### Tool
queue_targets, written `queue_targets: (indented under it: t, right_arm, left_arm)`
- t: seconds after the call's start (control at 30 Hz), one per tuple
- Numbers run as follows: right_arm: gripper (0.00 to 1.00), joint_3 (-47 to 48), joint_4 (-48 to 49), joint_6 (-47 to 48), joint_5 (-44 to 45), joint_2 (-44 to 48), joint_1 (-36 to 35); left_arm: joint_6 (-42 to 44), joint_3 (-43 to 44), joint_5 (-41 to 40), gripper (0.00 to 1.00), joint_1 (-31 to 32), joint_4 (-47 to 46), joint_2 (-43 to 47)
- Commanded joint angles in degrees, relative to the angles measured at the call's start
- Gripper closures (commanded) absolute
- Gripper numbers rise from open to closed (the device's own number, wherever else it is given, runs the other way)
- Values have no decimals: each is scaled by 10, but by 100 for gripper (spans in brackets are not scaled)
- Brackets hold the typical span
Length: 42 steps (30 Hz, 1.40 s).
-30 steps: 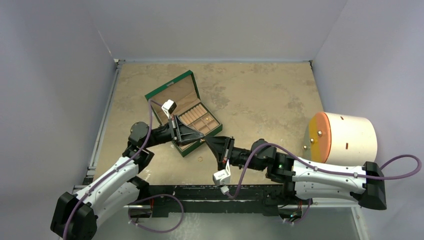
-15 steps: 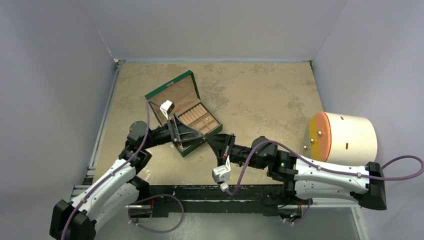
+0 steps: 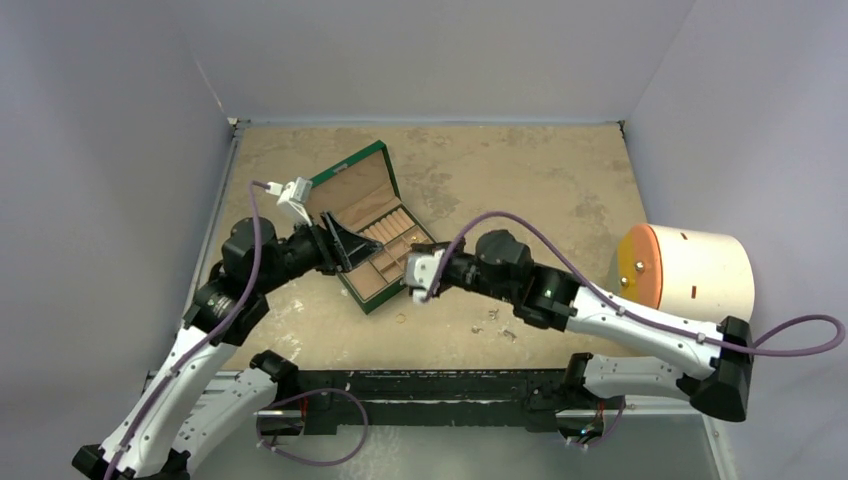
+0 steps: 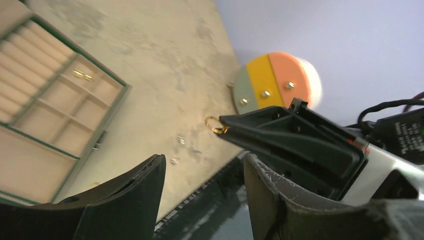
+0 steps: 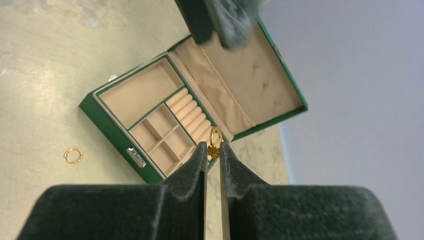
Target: Organize the mixed jewelry
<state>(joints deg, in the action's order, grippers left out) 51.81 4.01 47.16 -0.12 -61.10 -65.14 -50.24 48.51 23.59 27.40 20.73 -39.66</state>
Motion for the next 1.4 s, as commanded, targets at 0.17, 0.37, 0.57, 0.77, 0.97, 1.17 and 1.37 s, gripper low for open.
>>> queue_targets:
  t: [0.17, 0.37, 0.57, 0.77, 0.97, 1.17, 1.37]
  right_arm:
    - [100, 136, -36, -264, -96, -109, 112]
    - [100, 256, -126, -420, -89, -231, 154]
    - [100, 320, -170, -531, -62, -314, 176]
    - [100, 339, -170, -592, -67, -383, 195]
    - [100, 370, -170, -616, -47, -448, 204]
    - [100, 400, -167, -629, -50, -497, 214]
    - [100, 419, -169, -633, -34, -531, 218]
  left_arm:
    - [172, 90, -320, 42, -2, 120, 44]
    - [201, 79, -408, 44, -2, 81, 48]
    - [228, 38, -442, 44, -2, 16, 72]
    - [237, 19, -442, 44, -2, 12, 74]
    - [238, 3, -447, 44, -2, 27, 86]
    - [237, 1, -438, 44, -2, 30, 82]
    - [239, 1, -436, 44, -2, 33, 78]
